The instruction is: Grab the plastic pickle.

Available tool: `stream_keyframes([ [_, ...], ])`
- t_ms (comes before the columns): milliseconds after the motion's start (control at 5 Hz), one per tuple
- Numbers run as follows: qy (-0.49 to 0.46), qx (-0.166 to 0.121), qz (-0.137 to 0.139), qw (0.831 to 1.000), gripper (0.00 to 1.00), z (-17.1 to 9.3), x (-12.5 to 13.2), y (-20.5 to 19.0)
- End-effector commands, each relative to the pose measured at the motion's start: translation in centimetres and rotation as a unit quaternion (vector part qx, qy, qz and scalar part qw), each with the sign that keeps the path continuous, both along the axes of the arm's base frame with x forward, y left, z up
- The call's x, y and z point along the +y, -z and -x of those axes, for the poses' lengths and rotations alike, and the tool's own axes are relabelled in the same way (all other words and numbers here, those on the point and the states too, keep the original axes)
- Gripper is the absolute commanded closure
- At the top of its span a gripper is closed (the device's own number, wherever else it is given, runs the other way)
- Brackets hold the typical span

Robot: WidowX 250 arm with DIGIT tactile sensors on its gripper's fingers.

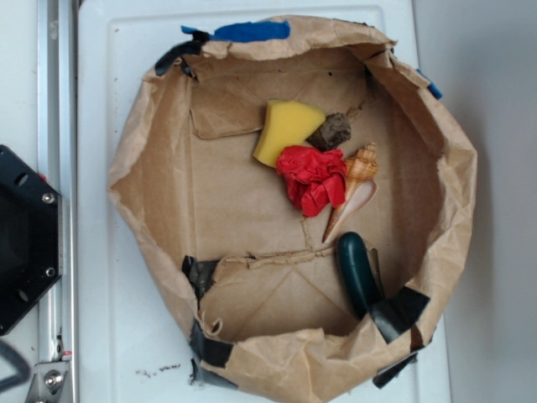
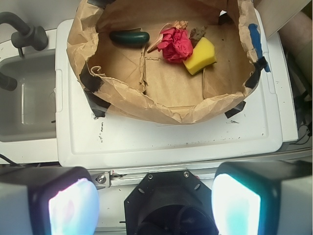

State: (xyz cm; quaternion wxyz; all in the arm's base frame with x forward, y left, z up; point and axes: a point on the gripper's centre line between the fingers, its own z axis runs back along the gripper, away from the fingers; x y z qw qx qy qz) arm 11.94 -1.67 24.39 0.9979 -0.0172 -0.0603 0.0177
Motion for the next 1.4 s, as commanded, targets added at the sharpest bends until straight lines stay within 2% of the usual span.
stream_keyframes([
  [0,0.000,0.000,0.000,1.000,0.00,0.0,0.0,0.0],
  [200,-0.027,-0.018,0.014,0.999,0.00,-5.0,-2.2,0.4],
  [400,-0.056,-0.012,0.012,0.998,0.00,-8.7,-2.7,1.7],
  [600,-0.053,-0.016,0.010,0.998,0.00,-11.3,-2.1,2.9],
  [800,0.072,-0.030,0.016,0.997,0.00,-12.2,-1.4,3.9],
  [1000,0.193,0.001,0.055,0.980,0.00,-12.3,0.2,4.4],
  [1200,0.193,0.001,0.055,0.980,0.00,-12.3,0.2,4.4],
])
